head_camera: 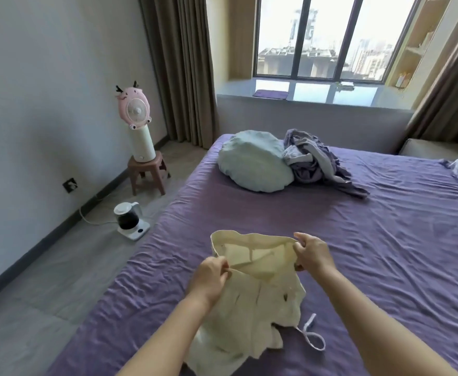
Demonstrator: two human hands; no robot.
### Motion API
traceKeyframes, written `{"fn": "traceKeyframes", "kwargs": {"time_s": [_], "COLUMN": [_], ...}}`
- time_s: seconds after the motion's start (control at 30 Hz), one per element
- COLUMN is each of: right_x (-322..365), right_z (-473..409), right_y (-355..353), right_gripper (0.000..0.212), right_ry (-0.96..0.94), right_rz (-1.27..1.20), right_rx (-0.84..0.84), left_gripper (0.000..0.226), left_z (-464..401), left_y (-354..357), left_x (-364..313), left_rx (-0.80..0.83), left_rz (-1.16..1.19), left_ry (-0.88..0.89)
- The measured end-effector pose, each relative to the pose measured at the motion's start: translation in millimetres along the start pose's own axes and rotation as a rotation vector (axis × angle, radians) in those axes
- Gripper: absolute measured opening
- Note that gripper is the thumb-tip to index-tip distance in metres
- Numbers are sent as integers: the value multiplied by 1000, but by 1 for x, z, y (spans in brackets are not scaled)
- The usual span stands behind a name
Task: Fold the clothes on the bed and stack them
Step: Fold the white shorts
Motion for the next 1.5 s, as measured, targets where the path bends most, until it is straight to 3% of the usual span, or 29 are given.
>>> {"fn": "traceKeyframes", "kwargs": {"time_s": [0.1, 0.23, 0.3, 0.5, 0.6, 0.7, 0.87, 0.97, 1.1, 1.2, 1.27, 1.33, 1.4, 1.5], "right_x": [-6, -21, -31, -71, -90, -104, -107, -117, -129, -136, -141, -144, -147, -158], "right_z": [17, 38, 49, 88, 105, 123, 158, 179, 203, 222, 237, 254, 271, 290], "right_y": [-65, -146, -180, -257, -280, -289, -282, -284, -290, -289, -285, -282, -280, -277], "right_gripper": [27, 28, 25, 22, 18, 16, 9, 12, 12, 19, 25, 17, 6, 20], "right_ry": [20, 19, 4, -2, 27, 49, -10, -18, -6, -13, -12, -26, -48, -65], "right_rz": [-83, -133, -183, -47, -125, -318, -475, -417, -136, -169, -263, -321, -358, -399], "right_rx": [-27, -166, -218, -267, -263, -157, 114, 60, -93, -116, -119, -141, -155, -162], "left_gripper": [13, 7, 16, 7, 5, 2, 18, 28, 28, 21, 43, 60, 67, 65], "left_z": [12, 30, 36, 41, 45, 53, 68, 85, 113, 135, 150, 161, 166, 172], "left_y": [-29, -54, -64, -83, -85, -80, -69, -64, -62, -61, -59, -55, -50, -47], "left_x": [-59, -124, -150, -204, -220, -233, -240, -239, -234, -230, -226, -222, -215, -203], "left_rx": [-81, -151, -192, -209, -182, -146, -109, -108, -90, -35, 63, 134, 123, 14], "left_rz": [-18, 127, 183, 240, 229, 265, 410, 544, 677, 800, 760, 643, 568, 481], "left_ry": [68, 138, 159, 168, 201, 235, 216, 182, 149, 92, 79, 122, 172, 191]}}
Point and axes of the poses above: each hand's wrist, its own z-axis away from the middle knuckle, its own y-axis out of the palm, x = y × z, the point moved 8 cm from there along -z, towards the middle knuckle, and after that the axes turned 8 degrees about z, right-handed, at the moved point
